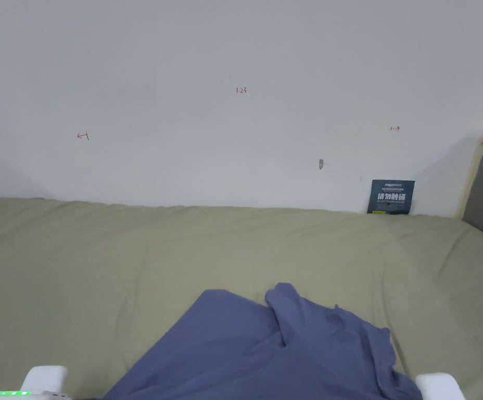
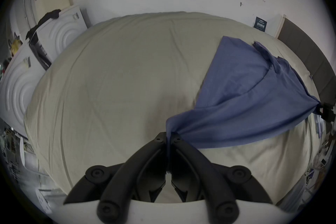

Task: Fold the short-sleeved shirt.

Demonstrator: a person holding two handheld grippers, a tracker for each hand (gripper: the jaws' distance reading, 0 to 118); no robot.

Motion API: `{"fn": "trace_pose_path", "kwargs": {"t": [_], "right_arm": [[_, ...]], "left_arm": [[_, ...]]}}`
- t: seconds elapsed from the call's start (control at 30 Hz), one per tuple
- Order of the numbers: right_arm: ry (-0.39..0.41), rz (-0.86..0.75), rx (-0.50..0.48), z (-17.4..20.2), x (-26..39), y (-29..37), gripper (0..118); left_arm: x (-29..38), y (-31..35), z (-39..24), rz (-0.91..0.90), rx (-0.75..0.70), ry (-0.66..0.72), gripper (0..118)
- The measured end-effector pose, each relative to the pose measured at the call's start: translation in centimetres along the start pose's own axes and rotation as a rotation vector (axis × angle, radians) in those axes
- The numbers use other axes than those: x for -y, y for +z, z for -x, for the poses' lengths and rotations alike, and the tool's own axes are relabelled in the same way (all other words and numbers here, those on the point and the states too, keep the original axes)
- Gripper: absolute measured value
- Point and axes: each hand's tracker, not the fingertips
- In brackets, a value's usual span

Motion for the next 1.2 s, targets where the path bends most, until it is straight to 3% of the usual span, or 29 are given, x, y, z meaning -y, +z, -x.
{"fn": "trace_pose_path", "kwargs": {"t": [0.1, 0.27, 0.5, 0.53, 0.57, 0.6, 0.63, 0.67, 0.8, 0.97, 1.03, 1.07, 1.1, 1.13, 1.2], "right_arm": [[0.001, 0.035, -0.011, 1.2, 3.3, 2.0, 3], [-0.077, 0.050, -0.018, 1.7, 7.9, 3.3, 3], [-0.098, 0.070, -0.016, 2.1, 8.9, 4.1, 3], [-0.108, 0.073, -0.019, 2.2, 8.8, 4.1, 8], [-0.116, 0.064, -0.015, 2.2, 8.8, 4.1, 30], [-0.123, 0.065, 0.014, 2.2, 8.7, 4.3, 78], [-0.131, 0.075, 0.017, 2.0, 8.8, 4.5, 108], [-0.150, 0.081, 0.009, 1.8, 8.9, 4.7, 116], [-0.247, 0.011, 0.000, 1.8, 9.6, 7.5, 117], [-0.252, -0.083, 0.018, 4.8, 9.7, 12.1, 116], [-0.227, -0.152, 0.028, 6.3, 10.4, 13.3, 112], [-0.208, -0.179, 0.039, 6.8, 10.6, 13.8, 98], [-0.172, -0.220, 0.089, 7.6, 10.9, 14.4, 39], [-0.136, -0.230, 0.154, 8.6, 11.0, 14.8, 0], [-0.147, -0.241, 0.105, 8.1, 11.2, 15.4, 0]], "left_arm": [[3.6, 1.5, 1.1, 0.004, -0.008, 0.002, 0], [8.2, 3.5, 1.9, 0.020, 0.016, 0.036, 0], [9.6, 3.7, 3.0, 0.022, 0.049, 0.078, 0], [9.7, 3.8, 2.7, 0.016, 0.047, 0.082, 4], [9.8, 3.8, 2.7, 0.006, 0.054, 0.082, 24], [9.8, 3.9, 2.8, -0.009, 0.062, 0.079, 86], [10.0, 4.2, 2.8, -0.024, 0.064, 0.068, 118], [10.1, 4.2, 2.7, -0.020, 0.067, 0.068, 114], [10.9, 7.8, 1.0, -0.074, 0.079, 0.065, 114], [12.1, 12.3, 0.2, -0.186, 0.118, 0.064, 111], [12.9, 14.2, -0.7, -0.243, 0.145, 0.074, 97], [13.3, 14.5, -0.3, -0.262, 0.155, 0.056, 69], [13.8, 14.8, -0.8, -0.306, 0.119, 0.024, 2], [14.1, 15.2, -1.6, -0.360, 0.073, 0.031, 0], [14.2, 14.5, -0.3, -0.332, 0.132, 0.024, 0]]}}
